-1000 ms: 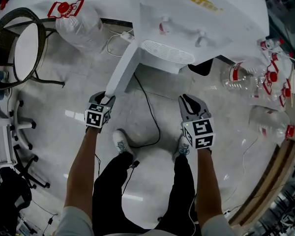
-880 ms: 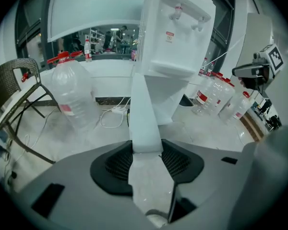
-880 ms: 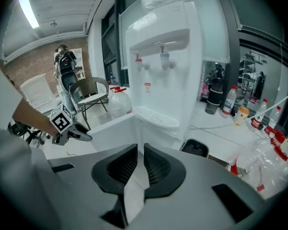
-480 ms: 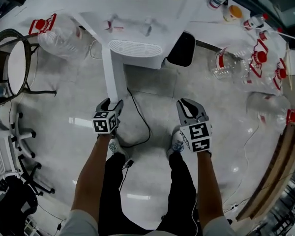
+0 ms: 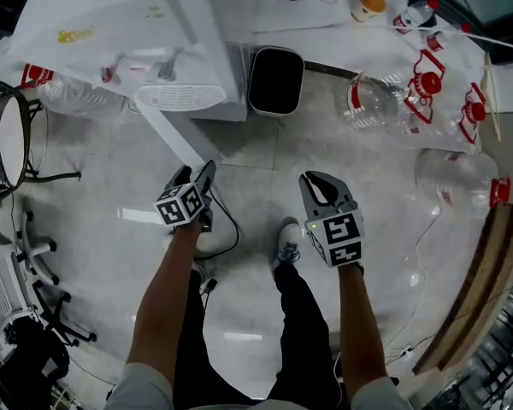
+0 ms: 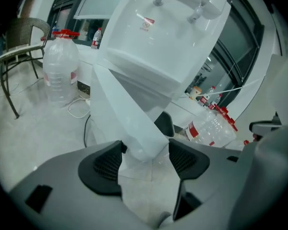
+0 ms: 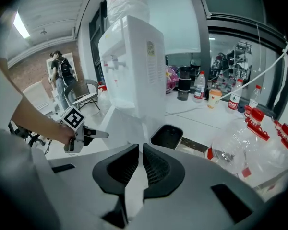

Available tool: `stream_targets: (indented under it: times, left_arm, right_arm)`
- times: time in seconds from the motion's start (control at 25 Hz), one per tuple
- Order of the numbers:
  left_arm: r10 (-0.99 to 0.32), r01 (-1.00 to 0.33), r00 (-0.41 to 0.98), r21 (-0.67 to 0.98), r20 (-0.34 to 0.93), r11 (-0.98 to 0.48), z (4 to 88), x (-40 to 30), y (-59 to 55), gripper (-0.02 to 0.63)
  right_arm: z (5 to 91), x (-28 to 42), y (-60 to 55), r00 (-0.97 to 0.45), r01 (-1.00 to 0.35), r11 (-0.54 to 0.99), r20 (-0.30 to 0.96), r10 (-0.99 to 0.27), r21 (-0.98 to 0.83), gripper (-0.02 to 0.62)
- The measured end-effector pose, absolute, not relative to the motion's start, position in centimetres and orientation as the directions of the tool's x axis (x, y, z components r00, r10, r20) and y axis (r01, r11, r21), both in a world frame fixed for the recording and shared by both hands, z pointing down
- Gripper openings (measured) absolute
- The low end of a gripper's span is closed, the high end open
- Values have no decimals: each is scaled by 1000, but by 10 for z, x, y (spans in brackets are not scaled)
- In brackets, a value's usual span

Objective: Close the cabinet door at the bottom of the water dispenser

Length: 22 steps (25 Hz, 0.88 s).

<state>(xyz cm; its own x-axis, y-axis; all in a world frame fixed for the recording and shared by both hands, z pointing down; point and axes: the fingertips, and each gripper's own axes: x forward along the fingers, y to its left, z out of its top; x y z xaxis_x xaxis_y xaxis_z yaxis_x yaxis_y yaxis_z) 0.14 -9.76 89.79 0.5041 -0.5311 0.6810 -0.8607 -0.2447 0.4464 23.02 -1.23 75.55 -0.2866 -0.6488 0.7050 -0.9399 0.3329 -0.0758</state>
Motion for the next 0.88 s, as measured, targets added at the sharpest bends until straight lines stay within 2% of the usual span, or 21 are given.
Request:
stream_targets:
  times: [0.44,0.88]
  left_arm:
    - [-541,-858,507,455,671,-240,906,92,-148,304]
    - [-569,-800,573,552,590,-233,885,136,-193,304]
  right_arm:
    - [769,306,-33,-291,-947,298,701,-651,-117,54]
    - [765,347,-30,-239,-965,240,709,-664,-101,54]
